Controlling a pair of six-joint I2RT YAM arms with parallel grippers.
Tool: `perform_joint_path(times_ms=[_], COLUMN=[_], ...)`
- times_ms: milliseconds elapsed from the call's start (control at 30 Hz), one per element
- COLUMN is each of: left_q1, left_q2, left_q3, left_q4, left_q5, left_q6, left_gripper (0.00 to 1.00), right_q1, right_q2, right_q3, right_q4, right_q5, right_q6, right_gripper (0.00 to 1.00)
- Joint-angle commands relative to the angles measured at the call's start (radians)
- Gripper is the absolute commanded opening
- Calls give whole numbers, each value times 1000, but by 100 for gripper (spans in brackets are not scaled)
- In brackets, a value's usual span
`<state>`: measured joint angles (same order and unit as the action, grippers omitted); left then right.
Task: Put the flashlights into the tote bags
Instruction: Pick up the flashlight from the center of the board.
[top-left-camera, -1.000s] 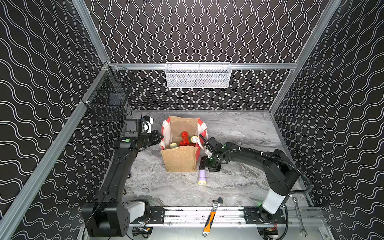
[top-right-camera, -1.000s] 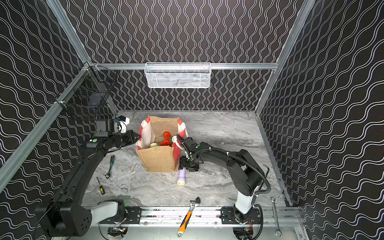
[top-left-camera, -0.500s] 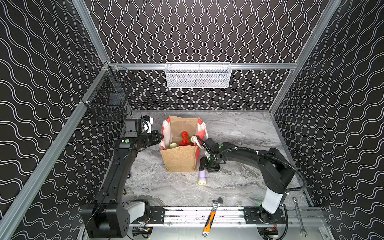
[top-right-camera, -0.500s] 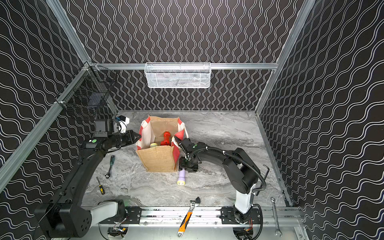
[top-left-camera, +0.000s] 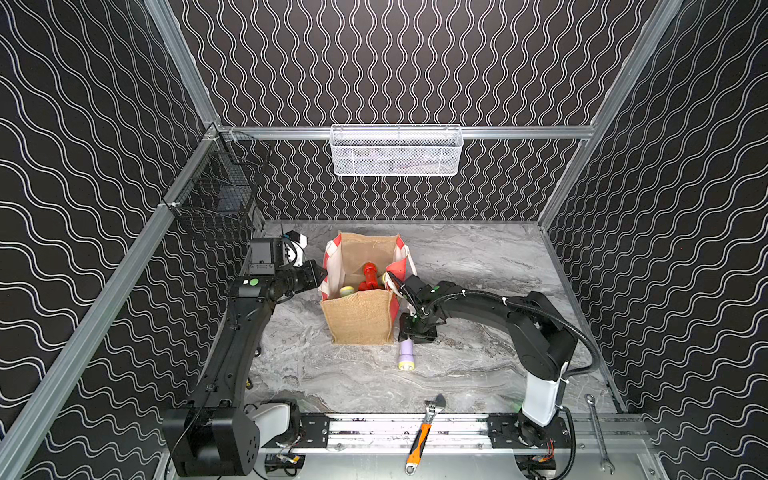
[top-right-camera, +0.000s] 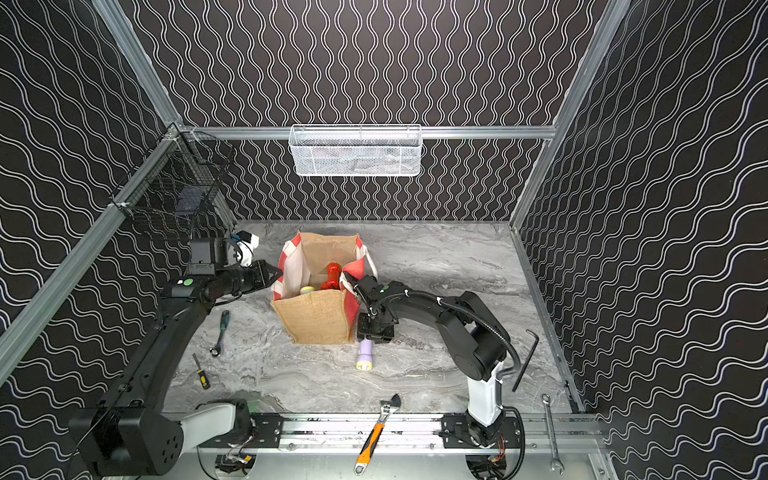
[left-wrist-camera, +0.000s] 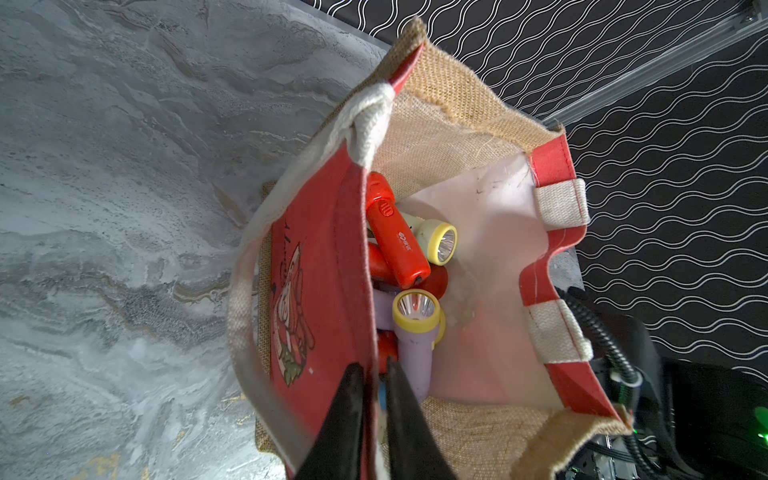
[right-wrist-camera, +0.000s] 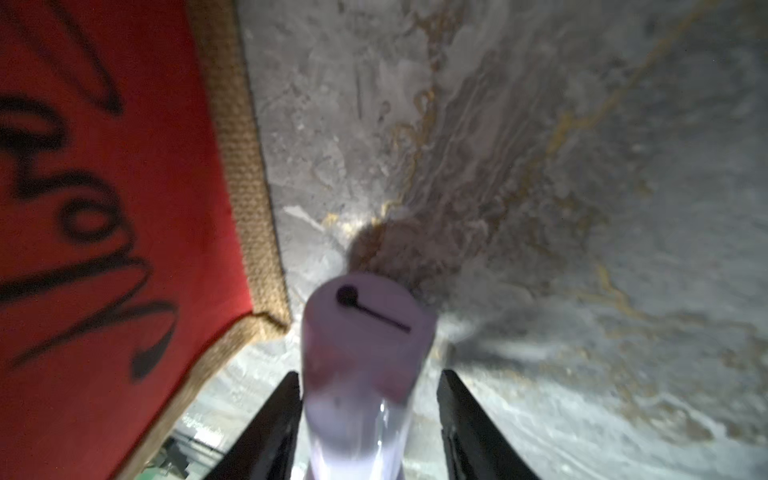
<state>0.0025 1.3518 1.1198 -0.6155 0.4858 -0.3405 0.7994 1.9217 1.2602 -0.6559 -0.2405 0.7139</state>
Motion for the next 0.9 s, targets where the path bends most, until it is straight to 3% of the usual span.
perform_joint_path(times_ms=[0, 700, 867], left_q1=[1, 1, 1], left_q2=[-1, -6, -8], left_q3=[6, 6, 5], left_q4=[25, 22, 23], left_q5=[10, -4, -6], left_q6=[8, 5, 6], left_gripper=[16, 16, 16], right_q1=[9, 21, 21], right_q2=[17, -17, -81], right_q3=[9, -58, -79], right_q4=[-63, -99, -102], right_q5=[41, 195, 217], right_q6=[-10, -4, -27], right_gripper=[54, 41, 39])
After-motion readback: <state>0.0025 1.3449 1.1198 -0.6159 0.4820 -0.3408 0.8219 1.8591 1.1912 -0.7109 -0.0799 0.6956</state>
